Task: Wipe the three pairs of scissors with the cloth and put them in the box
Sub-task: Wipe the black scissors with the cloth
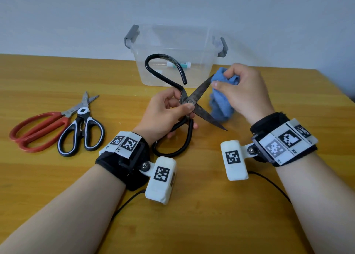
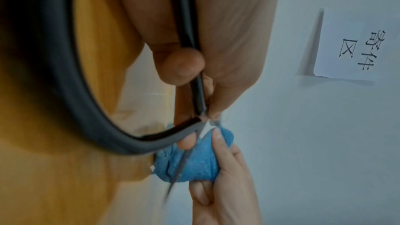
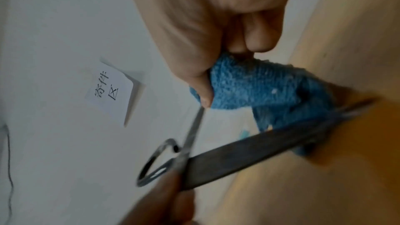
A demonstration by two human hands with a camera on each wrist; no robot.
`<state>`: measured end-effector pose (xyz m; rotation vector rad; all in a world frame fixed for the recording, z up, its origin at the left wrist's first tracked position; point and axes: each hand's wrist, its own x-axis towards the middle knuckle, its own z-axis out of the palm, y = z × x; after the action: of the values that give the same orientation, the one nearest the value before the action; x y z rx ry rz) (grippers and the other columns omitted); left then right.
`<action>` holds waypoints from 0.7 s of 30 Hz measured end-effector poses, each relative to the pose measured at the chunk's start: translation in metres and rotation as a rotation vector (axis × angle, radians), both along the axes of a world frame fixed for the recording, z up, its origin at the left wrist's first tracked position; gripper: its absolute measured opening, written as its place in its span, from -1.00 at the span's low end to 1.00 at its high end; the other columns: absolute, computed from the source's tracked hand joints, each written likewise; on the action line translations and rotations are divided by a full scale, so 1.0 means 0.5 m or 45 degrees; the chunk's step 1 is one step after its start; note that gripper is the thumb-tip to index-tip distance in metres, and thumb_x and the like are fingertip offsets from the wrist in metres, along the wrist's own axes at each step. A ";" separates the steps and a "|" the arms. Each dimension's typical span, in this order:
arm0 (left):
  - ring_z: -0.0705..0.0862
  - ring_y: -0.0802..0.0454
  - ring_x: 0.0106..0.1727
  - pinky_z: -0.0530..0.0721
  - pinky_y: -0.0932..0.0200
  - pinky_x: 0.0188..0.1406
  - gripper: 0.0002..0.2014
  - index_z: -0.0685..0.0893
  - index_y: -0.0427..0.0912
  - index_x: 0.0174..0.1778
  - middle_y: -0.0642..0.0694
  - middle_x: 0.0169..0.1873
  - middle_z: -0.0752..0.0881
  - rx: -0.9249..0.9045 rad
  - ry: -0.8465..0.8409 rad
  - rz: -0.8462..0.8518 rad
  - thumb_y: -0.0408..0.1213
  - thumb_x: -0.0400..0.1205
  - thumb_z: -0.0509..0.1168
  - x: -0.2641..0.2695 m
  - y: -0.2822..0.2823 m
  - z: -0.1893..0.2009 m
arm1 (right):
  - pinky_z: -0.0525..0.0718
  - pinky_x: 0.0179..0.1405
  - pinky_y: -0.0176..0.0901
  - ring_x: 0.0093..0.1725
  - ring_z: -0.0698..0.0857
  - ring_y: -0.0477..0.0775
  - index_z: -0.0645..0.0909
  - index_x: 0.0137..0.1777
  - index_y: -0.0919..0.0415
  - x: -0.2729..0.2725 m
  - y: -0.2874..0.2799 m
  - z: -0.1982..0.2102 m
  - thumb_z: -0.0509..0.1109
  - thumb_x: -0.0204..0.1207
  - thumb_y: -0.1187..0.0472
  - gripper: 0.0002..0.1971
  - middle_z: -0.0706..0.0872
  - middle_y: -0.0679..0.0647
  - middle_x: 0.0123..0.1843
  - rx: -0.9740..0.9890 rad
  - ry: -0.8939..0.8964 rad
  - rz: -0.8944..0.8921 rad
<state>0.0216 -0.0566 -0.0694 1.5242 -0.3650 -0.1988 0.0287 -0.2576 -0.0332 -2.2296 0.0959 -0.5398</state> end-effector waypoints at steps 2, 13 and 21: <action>0.87 -0.27 -0.34 0.33 0.33 -0.78 -0.80 0.45 -0.21 -0.08 -0.22 -0.32 0.79 -0.005 0.005 0.007 -0.41 0.75 0.36 0.001 -0.001 0.001 | 0.54 -0.20 -0.17 -0.26 0.56 -0.10 0.64 -0.16 0.20 0.000 -0.010 0.008 0.62 0.47 0.10 -0.77 0.60 -0.08 -0.26 0.079 -0.075 0.005; 0.87 -0.30 -0.35 0.34 0.34 -0.80 -0.79 0.42 -0.25 0.04 -0.21 -0.32 0.79 0.029 0.018 -0.018 -0.46 0.73 0.37 -0.006 -0.001 0.004 | 0.60 -0.25 -0.18 -0.23 0.70 -0.07 0.74 -0.15 0.05 -0.005 0.013 0.014 0.63 0.45 0.01 -0.83 0.73 -0.09 -0.22 0.098 0.101 0.153; 0.86 -0.29 -0.35 0.33 0.32 -0.80 -0.79 0.45 -0.18 -0.10 -0.17 -0.33 0.79 -0.008 0.019 0.047 -0.41 0.75 0.36 -0.006 -0.003 0.008 | 0.86 -0.31 -0.02 -0.39 0.81 0.07 0.61 0.43 -0.04 -0.014 0.006 0.037 0.27 0.75 0.27 -0.67 0.68 -0.20 0.01 0.332 -0.067 0.063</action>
<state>0.0188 -0.0580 -0.0652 1.5217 -0.3250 -0.1794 0.0217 -0.2547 -0.0148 -1.9581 0.0789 -0.5271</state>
